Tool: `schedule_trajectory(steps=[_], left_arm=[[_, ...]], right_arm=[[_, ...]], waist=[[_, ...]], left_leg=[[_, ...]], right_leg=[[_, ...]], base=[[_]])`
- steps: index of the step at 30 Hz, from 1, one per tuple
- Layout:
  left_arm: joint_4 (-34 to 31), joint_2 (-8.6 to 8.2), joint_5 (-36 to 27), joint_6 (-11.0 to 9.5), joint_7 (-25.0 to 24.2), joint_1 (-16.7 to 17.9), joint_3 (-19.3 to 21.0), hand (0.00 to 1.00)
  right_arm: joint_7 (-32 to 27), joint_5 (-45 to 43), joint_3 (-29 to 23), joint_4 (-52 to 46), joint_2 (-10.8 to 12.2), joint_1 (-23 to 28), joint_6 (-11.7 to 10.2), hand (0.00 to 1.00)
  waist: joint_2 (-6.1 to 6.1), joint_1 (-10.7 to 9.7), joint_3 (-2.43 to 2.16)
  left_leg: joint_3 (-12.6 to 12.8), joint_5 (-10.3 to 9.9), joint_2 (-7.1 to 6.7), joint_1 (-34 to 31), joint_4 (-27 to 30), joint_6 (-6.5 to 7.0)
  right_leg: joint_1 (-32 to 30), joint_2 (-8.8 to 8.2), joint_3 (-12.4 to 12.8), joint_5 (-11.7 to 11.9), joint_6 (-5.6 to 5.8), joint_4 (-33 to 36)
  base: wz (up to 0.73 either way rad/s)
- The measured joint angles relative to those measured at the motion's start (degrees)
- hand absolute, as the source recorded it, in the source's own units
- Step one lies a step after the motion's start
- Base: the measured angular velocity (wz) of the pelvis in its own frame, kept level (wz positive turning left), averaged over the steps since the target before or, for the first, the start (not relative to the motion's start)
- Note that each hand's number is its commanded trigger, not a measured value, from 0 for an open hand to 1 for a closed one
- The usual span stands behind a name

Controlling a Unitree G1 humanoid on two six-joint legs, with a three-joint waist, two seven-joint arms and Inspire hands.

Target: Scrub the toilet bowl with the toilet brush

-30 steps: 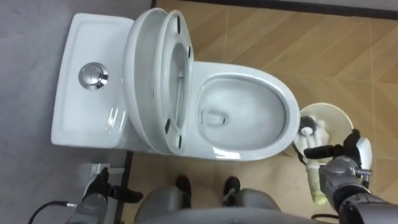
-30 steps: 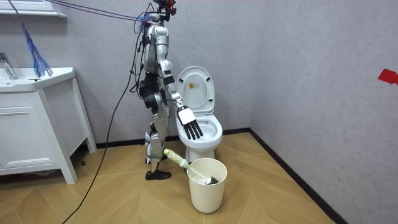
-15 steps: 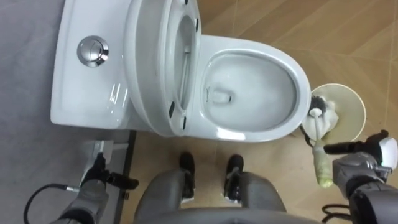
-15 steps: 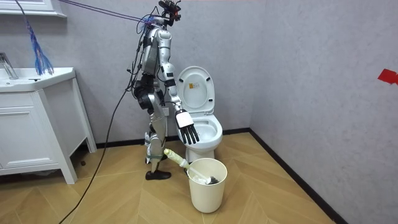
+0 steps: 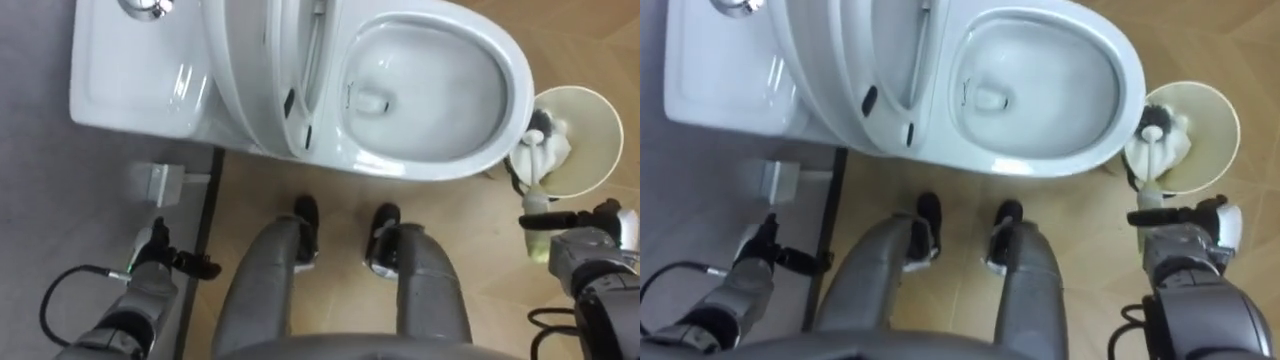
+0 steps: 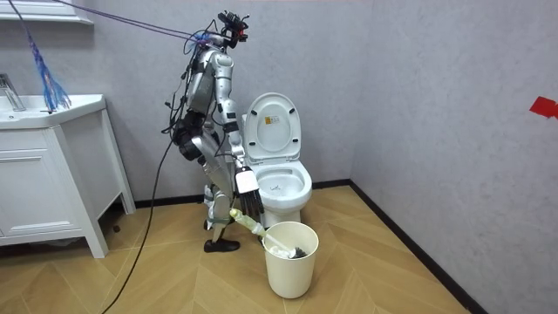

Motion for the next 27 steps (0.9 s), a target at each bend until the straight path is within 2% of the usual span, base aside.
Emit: schedule_trajectory(steps=[5,10,12,16,22,27], left_arm=[[-1.0,0.33,-0.7,0.4,0.0,-0.1,-1.2,0.00],[-2.1,0.38,-2.3,1.2,-0.9,0.0,-1.6,0.00],[-2.4,0.37,-2.3,1.6,-1.8,0.1,-1.6,0.00],[-2.4,0.37,-2.4,1.9,-2.9,0.3,-1.7,0.00],[-2.1,0.43,-5.2,2.0,-2.9,0.3,-1.6,0.00],[-2.1,0.87,-7.5,2.1,-2.9,0.3,-1.9,0.00]], right_arm=[[2.3,3.0,2.0,-0.6,-0.3,-1.3,0.0,0.00],[5.2,7.3,2.1,-0.5,-0.5,-1.6,0.0,0.00],[6.2,8.7,2.1,-0.5,-0.7,-1.6,0.0,0.00],[8.6,12.6,2.1,-0.3,-1.3,-0.9,0.1,0.00],[10.5,19.2,2.2,-0.2,-3.4,0.3,0.0,0.00],[11.8,22.8,4.4,0.2,-4.4,0.0,0.0,0.00]], waist=[[0.04,0.0,-0.07],[0.25,0.1,-0.16],[0.47,0.2,-0.28],[1.42,0.3,-0.82],[1.78,1.6,-0.93],[1.76,1.6,-0.91]], left_leg=[[-0.4,-1.0,0.49,-5.9,6.2,-0.37],[-0.3,-1.4,0.87,-9.0,9.3,-0.70],[-0.5,-1.4,0.91,-10.1,10.0,-0.77],[-0.6,-1.3,0.67,-11.7,11.3,-0.89],[-0.7,-1.2,0.69,-13.7,12.4,-1.09],[-0.7,-1.6,0.66,-17.6,14.8,-1.26]], right_leg=[[-5.9,-0.21,0.5,-1.1,-0.74,6.2],[-8.9,-0.36,0.4,-1.8,-1.19,9.3],[-10.1,-0.45,0.3,-1.9,-1.44,10.1],[-11.6,-1.08,0.0,-2.2,-1.72,11.8],[-13.7,-1.20,0.0,-2.5,-2.05,13.2],[-17.9,-1.32,0.5,-3.0,-2.19,15.9]], base=[[-0.02],[0.02],[0.00],[0.05],[0.01],[0.00]])
